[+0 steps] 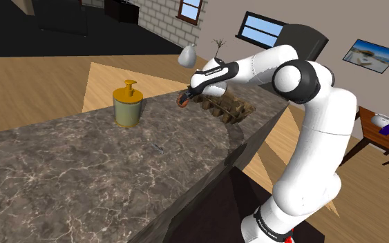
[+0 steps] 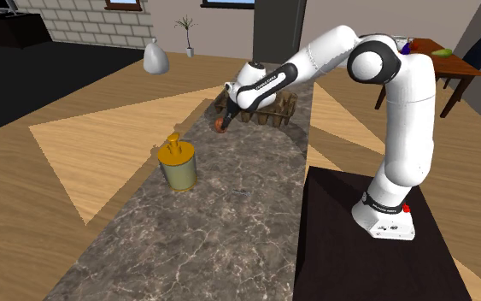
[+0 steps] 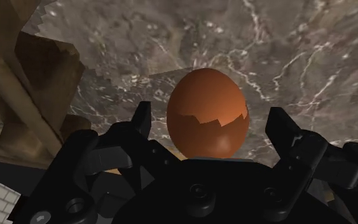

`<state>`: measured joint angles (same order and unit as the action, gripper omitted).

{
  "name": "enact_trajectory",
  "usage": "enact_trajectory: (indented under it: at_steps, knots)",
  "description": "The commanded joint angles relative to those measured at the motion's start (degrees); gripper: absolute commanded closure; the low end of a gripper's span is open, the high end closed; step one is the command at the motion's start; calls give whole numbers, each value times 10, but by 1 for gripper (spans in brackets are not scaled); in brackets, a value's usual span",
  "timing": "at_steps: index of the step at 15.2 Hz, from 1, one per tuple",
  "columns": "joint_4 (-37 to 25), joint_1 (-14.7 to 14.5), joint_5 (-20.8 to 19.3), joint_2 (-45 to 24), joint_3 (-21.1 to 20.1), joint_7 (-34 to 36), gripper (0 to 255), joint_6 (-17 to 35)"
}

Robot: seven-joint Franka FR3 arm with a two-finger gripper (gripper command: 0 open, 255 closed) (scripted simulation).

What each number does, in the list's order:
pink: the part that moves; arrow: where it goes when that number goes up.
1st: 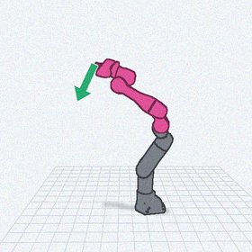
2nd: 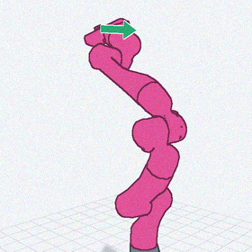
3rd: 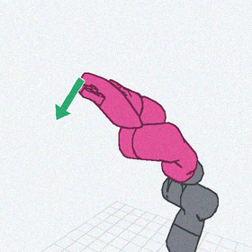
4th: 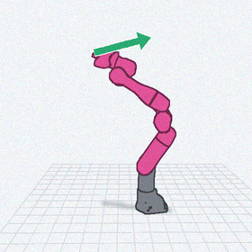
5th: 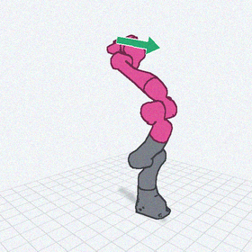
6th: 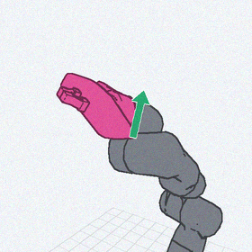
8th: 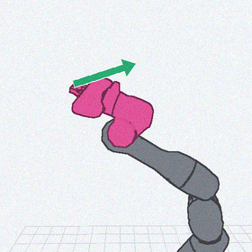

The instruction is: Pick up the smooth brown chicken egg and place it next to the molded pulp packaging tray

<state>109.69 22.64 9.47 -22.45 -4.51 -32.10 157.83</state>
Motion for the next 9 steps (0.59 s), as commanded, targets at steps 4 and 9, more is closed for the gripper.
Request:
enact_trajectory:
  at_steps: [4, 9]
  knots:
    - [27, 4, 2, 50, 0, -2, 0, -23]
    - [27, 4, 2, 50, 0, -2, 0, -23]
